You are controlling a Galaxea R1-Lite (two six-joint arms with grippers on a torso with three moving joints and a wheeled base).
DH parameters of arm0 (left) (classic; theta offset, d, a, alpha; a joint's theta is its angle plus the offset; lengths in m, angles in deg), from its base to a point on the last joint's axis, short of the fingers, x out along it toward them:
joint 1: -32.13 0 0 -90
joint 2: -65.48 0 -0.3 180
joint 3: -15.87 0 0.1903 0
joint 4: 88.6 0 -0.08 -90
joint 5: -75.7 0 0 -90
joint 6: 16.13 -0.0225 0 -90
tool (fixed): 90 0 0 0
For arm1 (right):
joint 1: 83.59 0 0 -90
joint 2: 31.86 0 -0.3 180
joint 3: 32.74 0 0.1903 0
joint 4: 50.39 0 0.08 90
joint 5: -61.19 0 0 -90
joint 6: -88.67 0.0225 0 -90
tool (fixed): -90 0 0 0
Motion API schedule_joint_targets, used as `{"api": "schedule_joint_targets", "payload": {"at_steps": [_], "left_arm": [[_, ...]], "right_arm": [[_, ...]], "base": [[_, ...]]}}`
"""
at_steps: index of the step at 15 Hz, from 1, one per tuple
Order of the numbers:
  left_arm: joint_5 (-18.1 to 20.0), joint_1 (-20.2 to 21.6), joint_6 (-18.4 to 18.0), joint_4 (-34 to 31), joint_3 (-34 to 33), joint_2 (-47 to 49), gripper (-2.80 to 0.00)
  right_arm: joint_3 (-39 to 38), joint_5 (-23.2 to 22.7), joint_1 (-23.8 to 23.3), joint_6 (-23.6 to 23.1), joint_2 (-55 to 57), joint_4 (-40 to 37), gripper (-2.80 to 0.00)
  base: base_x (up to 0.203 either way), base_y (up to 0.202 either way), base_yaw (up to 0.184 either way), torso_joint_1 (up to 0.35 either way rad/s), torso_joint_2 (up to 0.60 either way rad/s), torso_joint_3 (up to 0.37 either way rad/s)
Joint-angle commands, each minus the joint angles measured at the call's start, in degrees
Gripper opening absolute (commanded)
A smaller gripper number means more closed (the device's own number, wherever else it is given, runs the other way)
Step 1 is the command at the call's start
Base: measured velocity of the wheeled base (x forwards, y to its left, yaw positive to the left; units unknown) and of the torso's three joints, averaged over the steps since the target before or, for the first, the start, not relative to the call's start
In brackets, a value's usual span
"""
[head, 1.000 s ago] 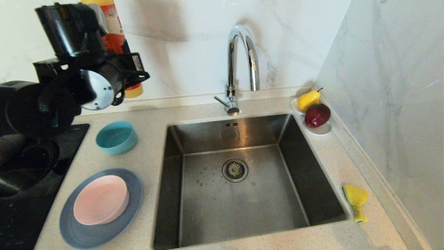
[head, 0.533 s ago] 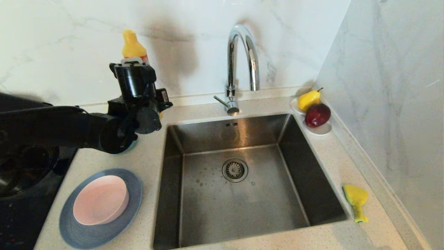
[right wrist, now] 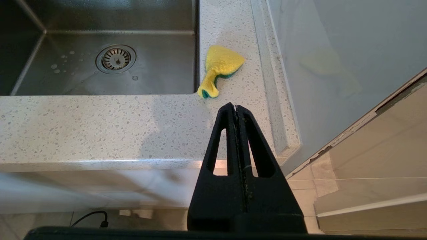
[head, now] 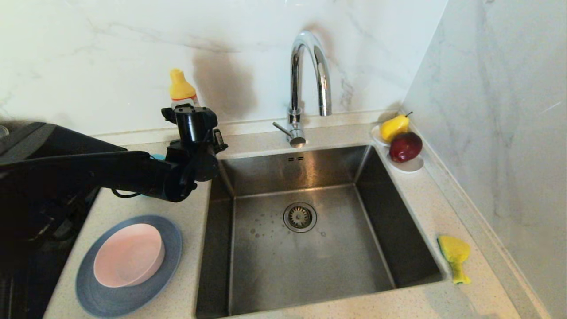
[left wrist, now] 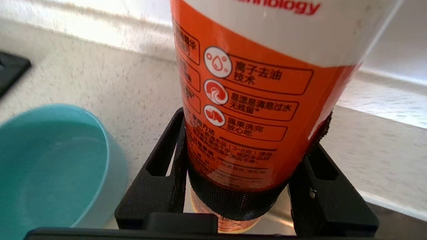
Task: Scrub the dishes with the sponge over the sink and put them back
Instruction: Place the dish soap on the table
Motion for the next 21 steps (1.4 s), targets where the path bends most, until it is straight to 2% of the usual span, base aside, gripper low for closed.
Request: {"api": "schedule_joint_targets", "payload": {"at_steps": [1,21], "left_arm": [[-0.3,0.8,0.9,0.3,1.5,2.8,-2.8],[-1.1,3.1,0.8,1.2,17.9,13.7,-2.8]], "right_arm": [[0.0,0.0,0.0,-0.1,-0.1,0.0,-2.8],[0.0,0.0,0.0,0.0,-0.1,0.0,-2.8]], "base": [[0.0,0.0,0.0,0.0,0.0,0.0],[0.0,0.0,0.0,0.0,0.0,0.0]]}}
